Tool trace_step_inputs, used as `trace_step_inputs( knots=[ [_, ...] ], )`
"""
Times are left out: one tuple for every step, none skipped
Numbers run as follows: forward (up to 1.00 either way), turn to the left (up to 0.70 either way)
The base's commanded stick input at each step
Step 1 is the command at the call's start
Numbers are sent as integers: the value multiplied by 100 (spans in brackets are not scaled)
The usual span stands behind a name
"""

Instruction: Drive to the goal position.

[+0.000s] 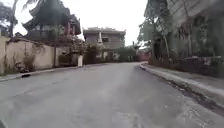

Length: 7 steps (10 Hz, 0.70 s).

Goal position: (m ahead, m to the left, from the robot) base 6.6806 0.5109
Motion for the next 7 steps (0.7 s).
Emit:
trace_step_inputs(
  knots=[
    [100, 6],
    [100, 6],
    [100, -1],
    [100, -34],
    [100, -34],
    [100, -23],
    [100, 6]
  ],
)
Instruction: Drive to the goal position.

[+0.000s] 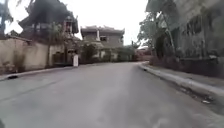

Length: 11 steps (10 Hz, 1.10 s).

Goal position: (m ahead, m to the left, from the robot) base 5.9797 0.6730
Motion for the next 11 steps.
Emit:
trace_step_inputs(
  knots=[
    [100, 6],
    [100, 6],
    [100, 6],
    [100, -3],
    [100, -34],
    [100, -34],
    [100, -30],
    [100, -5],
    [100, 6],
    [100, 6],
    [100, 1]
  ],
)
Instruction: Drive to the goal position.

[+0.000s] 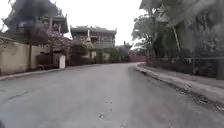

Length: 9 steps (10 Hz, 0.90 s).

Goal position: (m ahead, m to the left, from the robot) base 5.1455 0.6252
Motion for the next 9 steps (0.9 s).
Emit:
trace_step_inputs(
  knots=[
    [100, -30],
    [100, -34],
    [100, -34],
    [100, 4],
    [100, 6],
    [100, 6],
    [100, 6],
    [100, 6],
    [100, 6]
  ],
)
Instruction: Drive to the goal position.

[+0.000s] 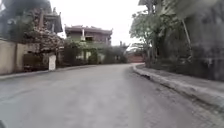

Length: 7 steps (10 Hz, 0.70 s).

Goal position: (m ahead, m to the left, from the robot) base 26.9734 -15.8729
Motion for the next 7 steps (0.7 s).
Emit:
trace_step_inputs(
  knots=[
    [100, -27],
    [100, -34],
    [100, -34],
    [100, -34],
    [100, -34],
    [100, -34],
    [100, -12]
  ],
)
